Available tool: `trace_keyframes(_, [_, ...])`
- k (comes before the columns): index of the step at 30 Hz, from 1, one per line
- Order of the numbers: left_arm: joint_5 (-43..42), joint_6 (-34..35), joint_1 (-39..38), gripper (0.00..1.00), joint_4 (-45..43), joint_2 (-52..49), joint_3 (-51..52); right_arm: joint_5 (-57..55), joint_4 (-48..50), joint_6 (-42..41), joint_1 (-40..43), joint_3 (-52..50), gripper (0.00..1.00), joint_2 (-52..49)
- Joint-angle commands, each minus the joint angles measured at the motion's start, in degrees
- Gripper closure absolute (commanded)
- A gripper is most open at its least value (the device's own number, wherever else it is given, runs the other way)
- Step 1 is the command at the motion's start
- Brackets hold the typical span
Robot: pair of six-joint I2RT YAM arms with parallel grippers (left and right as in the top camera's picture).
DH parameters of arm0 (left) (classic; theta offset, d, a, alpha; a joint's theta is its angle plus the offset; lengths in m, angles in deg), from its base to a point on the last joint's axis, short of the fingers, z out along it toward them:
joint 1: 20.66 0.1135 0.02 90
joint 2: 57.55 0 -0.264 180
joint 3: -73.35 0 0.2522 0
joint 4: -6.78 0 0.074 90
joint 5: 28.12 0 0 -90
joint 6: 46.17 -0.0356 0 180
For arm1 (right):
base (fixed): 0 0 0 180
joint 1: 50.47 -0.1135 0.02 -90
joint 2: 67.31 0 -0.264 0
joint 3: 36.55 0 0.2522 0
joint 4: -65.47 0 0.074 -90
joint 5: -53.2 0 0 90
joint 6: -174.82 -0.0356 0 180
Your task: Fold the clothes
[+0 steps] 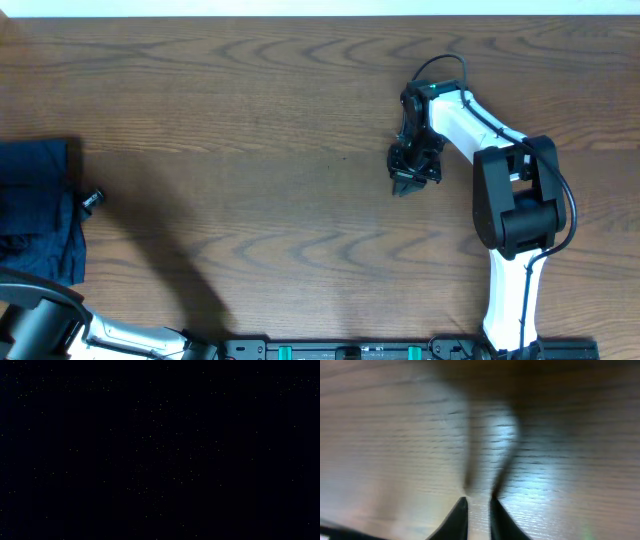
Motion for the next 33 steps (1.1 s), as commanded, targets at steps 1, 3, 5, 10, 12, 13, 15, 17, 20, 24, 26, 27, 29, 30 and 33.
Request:
trace_keyframes(1, [-2.6,1.2,-0.1,0.15,0.7,-0.6,0.4,-3.8,1.3,1.3,-0.9,-1.6,0.7,-3.1])
trace_keyframes(3, [-5.0,1.8,-0.1,0.15,1.4,-0.6,0.4,-3.8,1.3,1.4,-0.9,-1.6,0.68,-3.1])
trace_keyframes(5, [-7.3,2.1,-0.1,0.15,2.7,-0.4,0.4,-3.8,1.4,1.4,-0.9,-1.6,0.68,-3.1])
trace_keyframes(10, [-6.7,6.4,-0.1,0.15,6.0,1.8,0.4,-3.7,1.4,1.8,-0.9,-1.6,0.66,-3.1])
trace_keyframes(12, [-7.1,7.0,-0.1,0.14,5.2,3.6,0.4,-3.4,1.4,2.1,-0.9,-1.6,0.65,-3.1])
trace_keyframes(13, [-7.6,5.9,-0.1,0.14,4.6,4.4,0.4,-3.1,1.4,2.7,-0.9,-1.6,0.65,-3.1])
trace_keyframes(15, [-7.7,4.3,-0.1,0.15,3.2,6.5,0.4,-2.7,1.4,3.5,-0.9,-1.6,0.65,-3.1])
trace_keyframes(17, [-7.7,3.9,-0.1,0.15,2.4,8.7,0.3,-2.7,1.4,3.5,-0.9,-1.6,0.65,-3.1])
trace_keyframes(20, [-7.1,4.1,-0.1,0.15,2.0,12.4,0.2,-2.7,1.5,3.5,-0.8,-1.6,0.68,-3.1])
trace_keyframes(24, [-7.1,8.0,-0.1,0.15,2.7,17.7,0.2,-2.6,1.7,3.5,-0.9,-1.6,0.68,-3.1])
trace_keyframes(26, [-7.4,8.2,-0.5,0.15,1.5,20.1,0.2,-2.4,1.7,3.6,-0.9,-1.6,0.7,-3.1])
trace_keyframes(27, [-8.0,6.6,-0.9,0.15,-0.2,21.4,0.2,-2.1,1.7,4.1,-0.9,-1.6,0.73,-3.1])
trace_keyframes(29, [-8.7,3.2,-1.9,0.25,-4.1,22.7,0.2,-1.9,1.7,4.6,-0.9,-1.6,0.87,-3.1])
trace_keyframes(30, [-9.9,0.3,-2.8,0.35,-7.2,23.0,0.2,-1.7,1.7,4.6,-0.9,-1.6,0.96,-3.1])
trace_keyframes(33, [-12.3,-5.8,-5.6,0.67,-15.0,22.2,0.2,-1.7,1.4,4.6,-0.9,-1.6,0.99,-3.1])
